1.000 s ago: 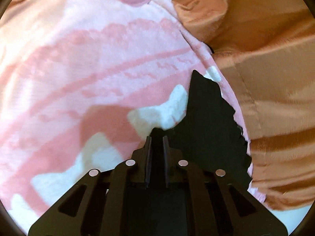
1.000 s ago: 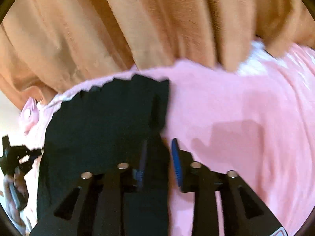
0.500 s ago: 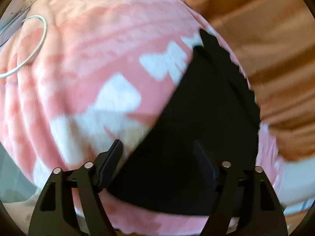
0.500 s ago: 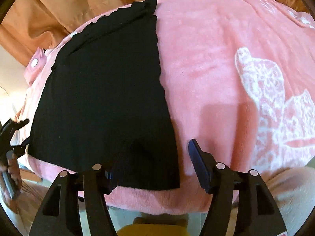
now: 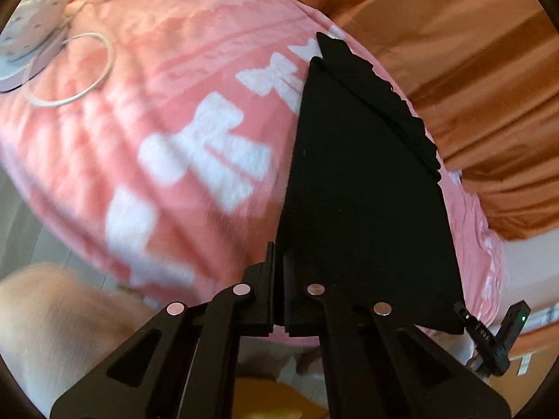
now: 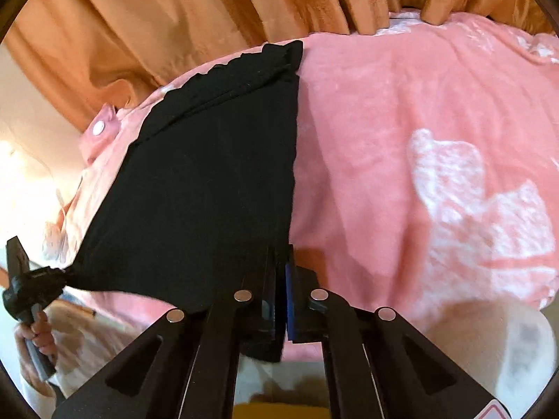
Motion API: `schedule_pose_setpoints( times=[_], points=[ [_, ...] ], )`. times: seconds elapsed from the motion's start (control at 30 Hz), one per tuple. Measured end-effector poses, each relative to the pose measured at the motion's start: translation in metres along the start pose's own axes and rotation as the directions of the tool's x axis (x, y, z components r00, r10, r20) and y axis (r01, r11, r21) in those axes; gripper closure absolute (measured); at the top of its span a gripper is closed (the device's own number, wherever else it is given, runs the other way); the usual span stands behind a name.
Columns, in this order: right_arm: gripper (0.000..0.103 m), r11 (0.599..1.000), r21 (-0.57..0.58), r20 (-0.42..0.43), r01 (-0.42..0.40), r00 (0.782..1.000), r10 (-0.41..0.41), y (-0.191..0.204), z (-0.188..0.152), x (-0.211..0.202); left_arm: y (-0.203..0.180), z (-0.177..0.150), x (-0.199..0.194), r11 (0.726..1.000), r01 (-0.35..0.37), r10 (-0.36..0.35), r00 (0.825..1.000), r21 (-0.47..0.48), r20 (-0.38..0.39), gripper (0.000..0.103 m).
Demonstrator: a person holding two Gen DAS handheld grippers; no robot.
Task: Fold small clothes
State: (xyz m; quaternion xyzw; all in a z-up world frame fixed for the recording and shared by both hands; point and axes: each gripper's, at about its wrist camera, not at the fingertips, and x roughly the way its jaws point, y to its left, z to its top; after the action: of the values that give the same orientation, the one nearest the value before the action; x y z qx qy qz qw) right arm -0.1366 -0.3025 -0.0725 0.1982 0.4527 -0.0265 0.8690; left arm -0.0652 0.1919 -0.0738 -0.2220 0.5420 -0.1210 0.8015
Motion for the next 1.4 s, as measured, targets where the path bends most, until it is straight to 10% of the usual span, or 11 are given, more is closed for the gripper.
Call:
schedule_pose_setpoints(
  times=[0.4,0.5,0.67,0.87,1.1,1.23,1.4],
  points=[
    [0.101,0.99,-0.143,-0.246,0.014,0.968,-0.049,-0.007,-0.103,-0.059,-0.009,-0.105,-0.061,1.0,-0.021,0.022,0.989,0.004,-0.147,0.101],
    [0.101,0.992,-0.114,-0.232,-0.055,0.972,0.028,-0.009,-0.084,-0.085,-0.023,-0.07,-0.08,0.999,-0.008,0.01,0.998,0.042,-0.068,0.101],
    [0.101,0.98,-0.129,0.057,-0.149,0.986,0.157,-0.018,0.042,-0.106,-0.071,0.066,-0.061,0.983,-0.037,0.005,0.985,0.182,0.173,0.101],
    [0.101,0.985,0.035,0.086,-0.166,0.983,0.163,-0.051,0.182,0.033,-0.105,0.196,0.076,0.98,-0.135,0.106,0.975,0.145,0.193,0.101],
    [0.1,0.963,0.22,0.015,-0.158,0.987,0.159,-0.091,0.204,0.156,-0.079,0.23,0.181,0.985,-0.156,0.146,0.981,0.074,0.124,0.099],
    [0.091,0.95,0.249,0.069,-0.186,0.982,0.174,-0.099,0.209,0.14,-0.066,0.225,0.161,0.986,-0.165,0.16,0.965,0.005,0.207,0.095],
    [0.09,0.972,0.142,0.119,-0.184,0.979,0.168,-0.081,0.206,0.087,-0.087,0.196,0.106,0.986,-0.056,0.022,0.977,0.155,0.213,0.057]
  ],
)
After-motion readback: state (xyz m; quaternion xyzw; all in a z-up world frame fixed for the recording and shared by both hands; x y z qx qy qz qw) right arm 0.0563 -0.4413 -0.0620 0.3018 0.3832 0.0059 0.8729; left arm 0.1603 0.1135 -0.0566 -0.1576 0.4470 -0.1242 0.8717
